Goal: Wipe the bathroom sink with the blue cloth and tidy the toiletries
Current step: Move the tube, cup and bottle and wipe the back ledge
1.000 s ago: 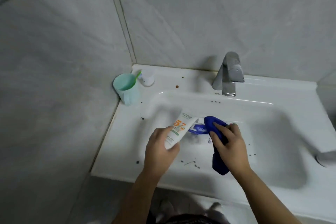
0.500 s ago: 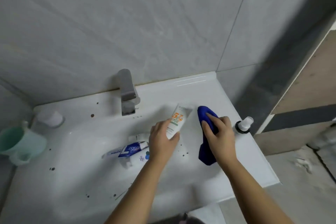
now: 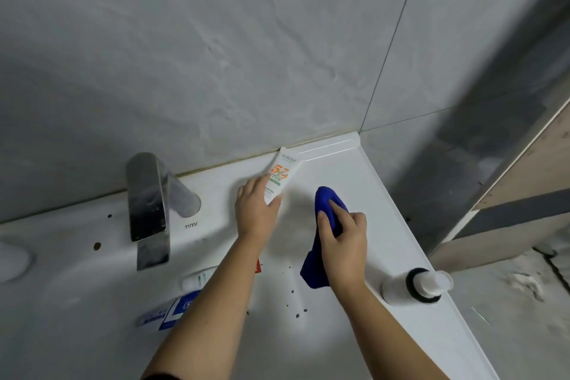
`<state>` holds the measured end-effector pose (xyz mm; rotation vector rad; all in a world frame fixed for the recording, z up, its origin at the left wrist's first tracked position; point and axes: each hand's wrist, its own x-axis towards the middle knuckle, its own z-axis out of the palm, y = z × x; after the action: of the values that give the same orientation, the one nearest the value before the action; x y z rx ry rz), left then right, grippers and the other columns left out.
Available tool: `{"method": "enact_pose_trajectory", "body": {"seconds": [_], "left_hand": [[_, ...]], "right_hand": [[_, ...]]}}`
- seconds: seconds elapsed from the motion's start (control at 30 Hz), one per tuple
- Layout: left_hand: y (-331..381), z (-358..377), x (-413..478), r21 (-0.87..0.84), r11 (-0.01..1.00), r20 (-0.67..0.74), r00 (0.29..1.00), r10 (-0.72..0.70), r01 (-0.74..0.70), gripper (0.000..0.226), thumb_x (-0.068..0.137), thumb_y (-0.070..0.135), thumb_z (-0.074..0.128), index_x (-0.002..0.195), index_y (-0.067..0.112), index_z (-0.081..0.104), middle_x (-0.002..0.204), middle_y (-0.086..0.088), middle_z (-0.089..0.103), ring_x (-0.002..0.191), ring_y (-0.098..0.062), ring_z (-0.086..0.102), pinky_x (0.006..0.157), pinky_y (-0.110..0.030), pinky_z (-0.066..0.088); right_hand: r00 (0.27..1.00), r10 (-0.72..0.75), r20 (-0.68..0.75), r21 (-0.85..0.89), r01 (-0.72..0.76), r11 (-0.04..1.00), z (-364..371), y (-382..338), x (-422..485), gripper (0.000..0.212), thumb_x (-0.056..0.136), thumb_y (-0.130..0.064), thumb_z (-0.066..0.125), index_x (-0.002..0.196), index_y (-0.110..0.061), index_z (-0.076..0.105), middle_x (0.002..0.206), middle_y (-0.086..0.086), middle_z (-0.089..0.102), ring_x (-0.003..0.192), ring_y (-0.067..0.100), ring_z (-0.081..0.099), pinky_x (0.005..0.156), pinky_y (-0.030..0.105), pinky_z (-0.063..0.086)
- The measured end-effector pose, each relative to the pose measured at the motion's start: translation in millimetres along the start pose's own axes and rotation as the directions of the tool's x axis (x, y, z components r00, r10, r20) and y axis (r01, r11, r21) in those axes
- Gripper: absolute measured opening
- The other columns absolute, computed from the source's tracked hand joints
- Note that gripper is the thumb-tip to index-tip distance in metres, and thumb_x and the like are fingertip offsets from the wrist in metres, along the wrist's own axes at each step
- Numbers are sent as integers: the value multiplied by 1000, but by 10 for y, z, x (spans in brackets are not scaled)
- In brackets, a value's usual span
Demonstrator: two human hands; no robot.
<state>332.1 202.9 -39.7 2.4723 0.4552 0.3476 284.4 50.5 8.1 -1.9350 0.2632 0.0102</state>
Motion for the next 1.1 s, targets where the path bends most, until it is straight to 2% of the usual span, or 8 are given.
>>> {"method": "enact_pose_trajectory", "body": {"seconds": [0.17,0.3,0.5,0.67,0.83,0.93,1.03,1.1], "left_hand": [[-62,71,132,93,992,51,995,85,-90,53,76,18,71,126,12,54,123,-10,56,110,-33,49,91,-38,36],[-110,29,66,195,974,149,985,89,-117,61,85,26,61,141,22,36,139,-2,42,123,-24,37,101,-33,25],[-215,-80,13,165,982,146,987,64,-88,67,84,28,63,143,19,31,144,-4,38,127,-25,34,102,-31,23],[-203,-352,-310,14,999,72,996,47,-49,60,82,24,67,135,11,43,137,-8,45,124,-26,39,100,-31,29],[-379,-889,-1270,-147,988,26,999,-34,38,41,84,23,67,121,11,57,127,-1,52,118,-18,46,96,-26,36],[-758,-1286,-1799,-141,985,-51,993,-110,102,36,79,15,72,113,8,61,114,-3,58,103,-20,56,86,-27,45],[-1156,-1735,-2128,-109,971,-156,961,-228,213,36,79,11,70,113,4,61,111,-9,60,102,-21,56,86,-18,37],[-1389,-2032,-2246,-101,957,-269,919,-289,271,35,80,10,70,112,0,60,111,-13,60,104,-25,56,89,-23,37]], "right_hand": [[1000,5,22,-20,-4,1000,31,51,89,32,91,-26,54,122,-20,56,101,-2,44,81,-2,51,72,13,33],[1000,9,28,-37,-8,999,30,61,77,32,91,-26,54,122,-19,57,101,-2,44,81,-1,52,67,9,34],[999,4,44,-28,-2,1000,89,14,-10,32,90,-25,55,121,-19,58,101,-2,44,82,0,52,68,9,33],[996,-43,83,-65,49,997,137,-62,-207,30,90,-24,55,120,-20,58,101,-3,44,80,-3,52,66,9,33],[978,-92,188,-112,114,987,192,-95,-715,29,89,-24,57,117,-21,60,94,-9,43,81,-6,51,66,2,35],[945,-150,291,-165,205,965,345,-19,-1153,30,87,-24,60,117,-18,62,90,-13,43,79,-7,51,66,-1,34],[892,-170,419,-189,269,945,619,1,-1557,32,87,-23,60,118,-16,60,92,-8,44,77,-2,51,63,2,36],[853,-189,486,-174,306,936,843,-63,-1761,32,87,-23,60,119,-17,60,93,-5,45,77,2,51,64,5,36]]}}
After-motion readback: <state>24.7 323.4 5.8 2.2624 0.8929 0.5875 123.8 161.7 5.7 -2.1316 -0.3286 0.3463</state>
